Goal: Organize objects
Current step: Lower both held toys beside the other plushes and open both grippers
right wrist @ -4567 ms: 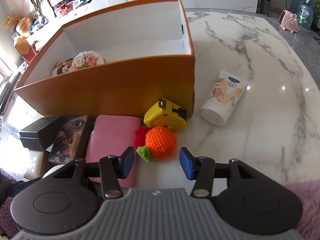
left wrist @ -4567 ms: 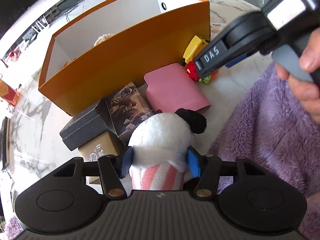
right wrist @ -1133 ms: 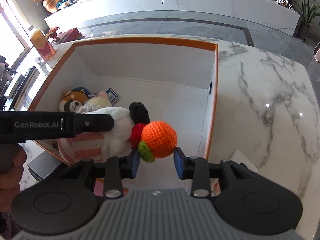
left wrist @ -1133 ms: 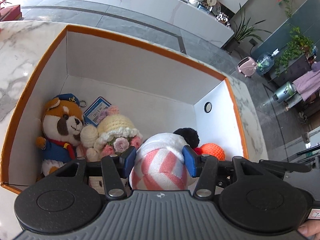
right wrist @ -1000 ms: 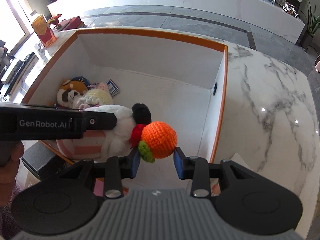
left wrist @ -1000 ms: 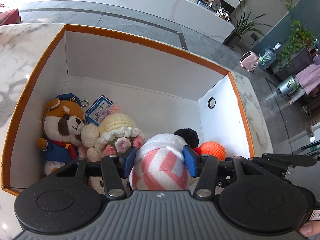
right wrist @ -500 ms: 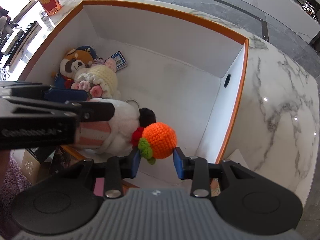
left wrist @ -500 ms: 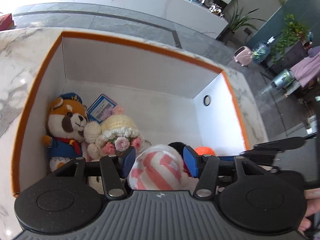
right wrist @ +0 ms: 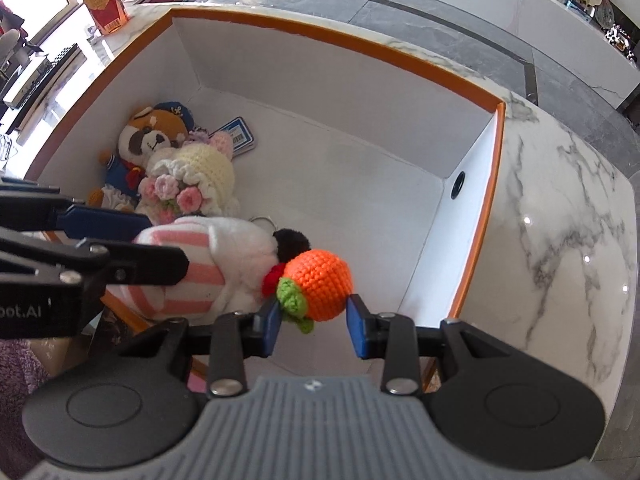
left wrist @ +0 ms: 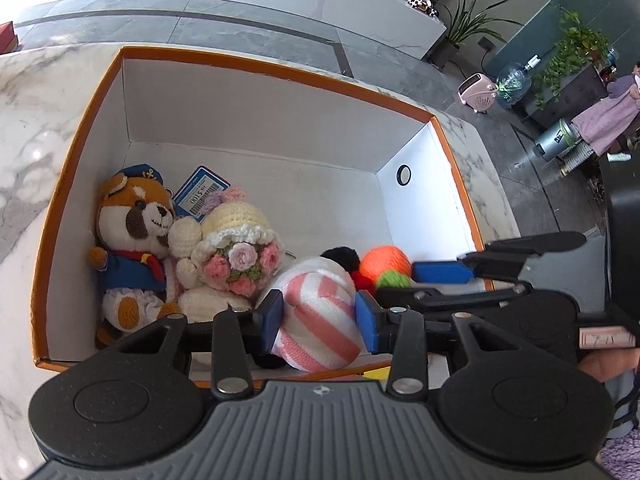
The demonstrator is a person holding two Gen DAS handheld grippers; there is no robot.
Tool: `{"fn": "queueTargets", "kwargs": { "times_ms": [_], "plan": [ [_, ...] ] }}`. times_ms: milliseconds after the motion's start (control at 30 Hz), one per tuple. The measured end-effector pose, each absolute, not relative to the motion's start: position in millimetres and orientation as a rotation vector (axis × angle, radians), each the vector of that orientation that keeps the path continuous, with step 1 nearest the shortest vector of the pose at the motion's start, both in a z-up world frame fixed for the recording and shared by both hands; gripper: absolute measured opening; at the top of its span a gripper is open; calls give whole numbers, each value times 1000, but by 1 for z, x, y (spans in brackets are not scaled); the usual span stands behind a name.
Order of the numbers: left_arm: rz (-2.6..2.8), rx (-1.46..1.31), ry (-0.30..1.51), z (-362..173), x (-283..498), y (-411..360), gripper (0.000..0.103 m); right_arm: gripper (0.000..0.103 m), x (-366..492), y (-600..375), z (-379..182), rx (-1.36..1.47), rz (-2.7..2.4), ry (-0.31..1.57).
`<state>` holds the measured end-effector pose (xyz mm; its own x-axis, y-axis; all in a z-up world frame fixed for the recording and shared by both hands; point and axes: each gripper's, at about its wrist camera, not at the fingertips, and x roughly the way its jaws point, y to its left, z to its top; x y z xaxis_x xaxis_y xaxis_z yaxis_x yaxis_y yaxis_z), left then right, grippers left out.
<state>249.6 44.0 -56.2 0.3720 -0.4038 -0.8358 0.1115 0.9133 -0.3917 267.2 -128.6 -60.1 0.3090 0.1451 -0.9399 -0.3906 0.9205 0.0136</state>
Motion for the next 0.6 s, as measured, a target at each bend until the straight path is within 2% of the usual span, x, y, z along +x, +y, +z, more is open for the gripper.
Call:
{"fn": "queueTargets", "kwargs": {
  "times_ms": [133,267,333,367,400,600],
  "plan": [
    [-342,-287,1165,-57,252,40,48,37,275,-127,-60,-214,350,1181],
    [-370,-343,1285,-70,272,41,66,36,278,-125,-59,-239,344,1207],
    [-392,-349,1335,-79,280,38,70,32,277,-127,-58,-256,339,1211],
    [-384,-347,1350,-82,284,36,70,30,275,-129,-59,-254,343,1216],
    [-382,-333,1359,-83,287,33,70,16,274,-131,-59,-245,351,1225],
    [-399,-295,1276,-78,280,27,59,15,268,-134,-61,-256,363,1245]
  ]
}}
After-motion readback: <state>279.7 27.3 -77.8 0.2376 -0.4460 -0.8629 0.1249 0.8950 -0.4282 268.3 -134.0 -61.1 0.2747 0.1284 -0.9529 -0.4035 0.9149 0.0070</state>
